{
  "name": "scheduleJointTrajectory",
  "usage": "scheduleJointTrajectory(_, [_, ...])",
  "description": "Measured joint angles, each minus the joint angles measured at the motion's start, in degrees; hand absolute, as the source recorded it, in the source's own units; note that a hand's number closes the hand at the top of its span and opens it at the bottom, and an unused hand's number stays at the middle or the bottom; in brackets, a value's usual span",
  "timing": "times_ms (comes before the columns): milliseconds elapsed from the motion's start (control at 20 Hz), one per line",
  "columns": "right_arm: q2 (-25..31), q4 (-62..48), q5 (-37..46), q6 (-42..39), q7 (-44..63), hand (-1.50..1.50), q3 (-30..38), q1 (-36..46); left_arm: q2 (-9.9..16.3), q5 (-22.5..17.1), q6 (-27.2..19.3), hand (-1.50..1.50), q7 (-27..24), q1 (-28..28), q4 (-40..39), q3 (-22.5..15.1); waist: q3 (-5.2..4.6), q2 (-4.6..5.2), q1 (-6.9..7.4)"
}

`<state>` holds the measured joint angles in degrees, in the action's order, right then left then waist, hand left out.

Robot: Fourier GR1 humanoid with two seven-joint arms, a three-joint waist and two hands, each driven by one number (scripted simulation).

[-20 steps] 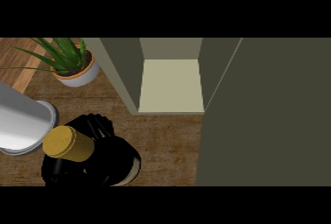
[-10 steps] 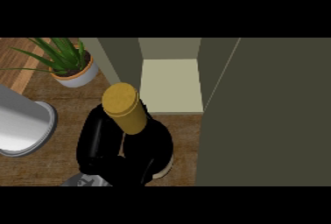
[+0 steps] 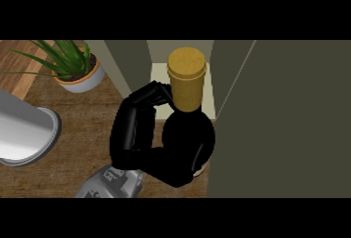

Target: Pick up the wine, place it into the cabinet and close the cabinet

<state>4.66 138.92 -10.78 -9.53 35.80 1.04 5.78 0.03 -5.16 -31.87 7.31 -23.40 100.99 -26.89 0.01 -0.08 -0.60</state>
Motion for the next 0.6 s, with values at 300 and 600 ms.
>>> scheduleJointTrajectory(300, [0.04,0.4,-0.3,-0.61,-0.09,-1.5,-0.22,-1.35,0.09,0.2,-4.84,1.5,-0.07,-4.74,-4.66,-1.05,0.0,-0.02,-0.17])
scheduleJointTrajectory(600, [0.05,0.35,-0.3,-0.54,0.02,-1.5,-0.78,-1.06,0.02,-0.28,-6.71,1.5,-2.86,-5.98,-8.48,-1.72,-0.01,0.01,-0.13])
